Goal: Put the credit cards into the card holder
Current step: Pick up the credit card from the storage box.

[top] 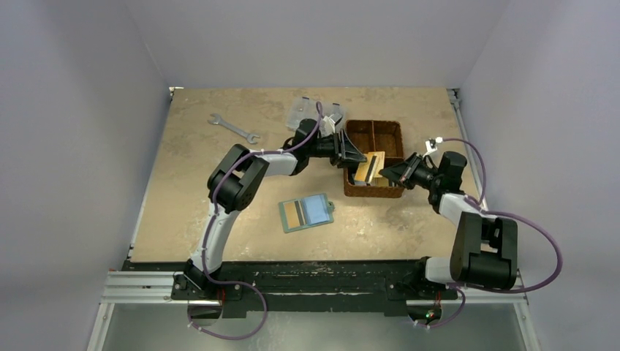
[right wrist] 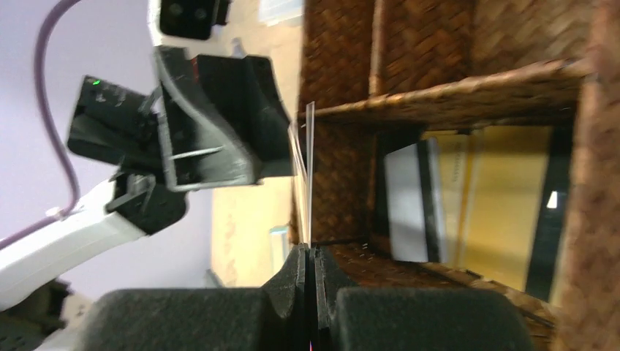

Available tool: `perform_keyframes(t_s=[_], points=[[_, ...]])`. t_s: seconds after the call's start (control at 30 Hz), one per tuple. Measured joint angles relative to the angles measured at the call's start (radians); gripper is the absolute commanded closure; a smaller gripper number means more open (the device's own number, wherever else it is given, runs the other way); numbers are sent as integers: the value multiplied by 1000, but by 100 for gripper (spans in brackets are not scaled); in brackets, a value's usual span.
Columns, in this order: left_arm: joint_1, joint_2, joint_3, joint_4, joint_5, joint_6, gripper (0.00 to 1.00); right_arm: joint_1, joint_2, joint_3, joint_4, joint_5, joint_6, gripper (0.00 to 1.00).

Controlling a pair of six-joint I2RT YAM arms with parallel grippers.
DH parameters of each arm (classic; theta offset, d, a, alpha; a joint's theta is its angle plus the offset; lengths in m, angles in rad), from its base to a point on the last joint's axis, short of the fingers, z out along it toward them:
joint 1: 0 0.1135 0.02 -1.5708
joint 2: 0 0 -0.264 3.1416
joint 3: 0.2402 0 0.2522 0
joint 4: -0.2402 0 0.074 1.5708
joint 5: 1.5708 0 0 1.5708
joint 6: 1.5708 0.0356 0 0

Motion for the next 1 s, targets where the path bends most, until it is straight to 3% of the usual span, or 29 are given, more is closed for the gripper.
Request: perform_keyframes(t_s=[0.2,0.43,0.6,0.7,0.87,1.0], points=[[4,-12,69,-165,-35,112,26,0,-47,98,-269,187,-157,100],[5,-50,130,-384,-100,257,24,0,-153,233,-494,412,-307,100],[3,-98,121,-473,-127,349,24,24,-186,251,-531,395,-355,100],[13,-185,18,-456,-121,375,24,104,-178,240,-479,296,-330,100],[85,-463,-274,-435,-106,396,23,330,-142,231,-386,174,-253,100],[192,-728,-489,-439,-126,399,21,378,-125,172,-238,94,-137,100]])
